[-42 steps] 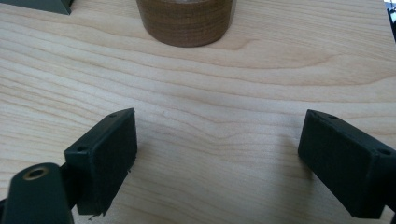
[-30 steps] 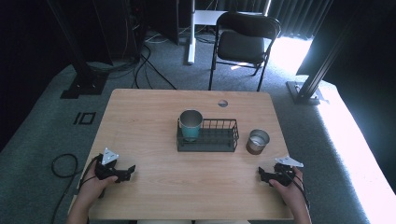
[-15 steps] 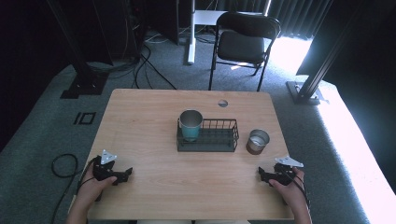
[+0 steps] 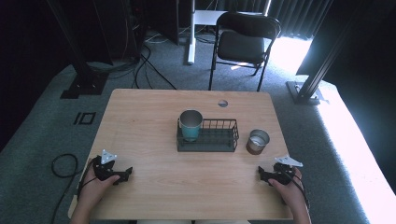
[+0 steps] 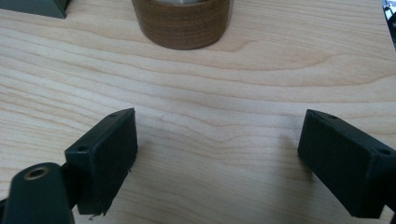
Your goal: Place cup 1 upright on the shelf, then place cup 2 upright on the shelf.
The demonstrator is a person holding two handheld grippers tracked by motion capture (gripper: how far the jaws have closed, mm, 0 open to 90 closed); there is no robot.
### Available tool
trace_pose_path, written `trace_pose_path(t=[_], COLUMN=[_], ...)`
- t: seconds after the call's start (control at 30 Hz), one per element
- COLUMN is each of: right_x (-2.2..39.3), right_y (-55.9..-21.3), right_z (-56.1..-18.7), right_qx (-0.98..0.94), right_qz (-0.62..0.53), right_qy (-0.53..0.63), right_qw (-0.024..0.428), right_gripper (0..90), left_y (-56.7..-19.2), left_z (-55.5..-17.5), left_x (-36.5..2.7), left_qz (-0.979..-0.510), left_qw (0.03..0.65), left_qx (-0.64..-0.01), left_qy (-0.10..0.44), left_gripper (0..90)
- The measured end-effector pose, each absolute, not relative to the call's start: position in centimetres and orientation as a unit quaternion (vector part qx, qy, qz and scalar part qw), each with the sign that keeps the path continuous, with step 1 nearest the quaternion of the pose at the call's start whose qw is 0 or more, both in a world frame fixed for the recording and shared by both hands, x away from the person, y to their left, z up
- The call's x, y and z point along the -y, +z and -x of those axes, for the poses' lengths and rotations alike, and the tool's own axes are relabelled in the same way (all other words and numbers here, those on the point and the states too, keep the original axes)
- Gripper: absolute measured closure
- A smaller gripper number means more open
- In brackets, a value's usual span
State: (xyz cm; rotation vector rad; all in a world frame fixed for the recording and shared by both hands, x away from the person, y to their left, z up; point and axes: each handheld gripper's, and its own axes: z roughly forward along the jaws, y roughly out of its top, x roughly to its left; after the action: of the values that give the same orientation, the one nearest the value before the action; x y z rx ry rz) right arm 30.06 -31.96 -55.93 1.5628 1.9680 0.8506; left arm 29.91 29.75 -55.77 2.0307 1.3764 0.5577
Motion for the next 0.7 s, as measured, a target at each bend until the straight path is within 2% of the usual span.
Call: trace_pose_path(t=[0.7], right_x=[31.32], right_y=[-55.88], right_z=[-29.42], right_qx=[-0.737], right_qz=[-0.549], right_qy=[0.315], right_qw=[0.235], right_gripper=[11.6], left_y=[-55.77], left_z=[-29.91], left_x=[-29.75], left_qz=[-0.768], left_qw=[0.308], left_qx=[-0.521], left_qy=[0.211], left_gripper=[2.6])
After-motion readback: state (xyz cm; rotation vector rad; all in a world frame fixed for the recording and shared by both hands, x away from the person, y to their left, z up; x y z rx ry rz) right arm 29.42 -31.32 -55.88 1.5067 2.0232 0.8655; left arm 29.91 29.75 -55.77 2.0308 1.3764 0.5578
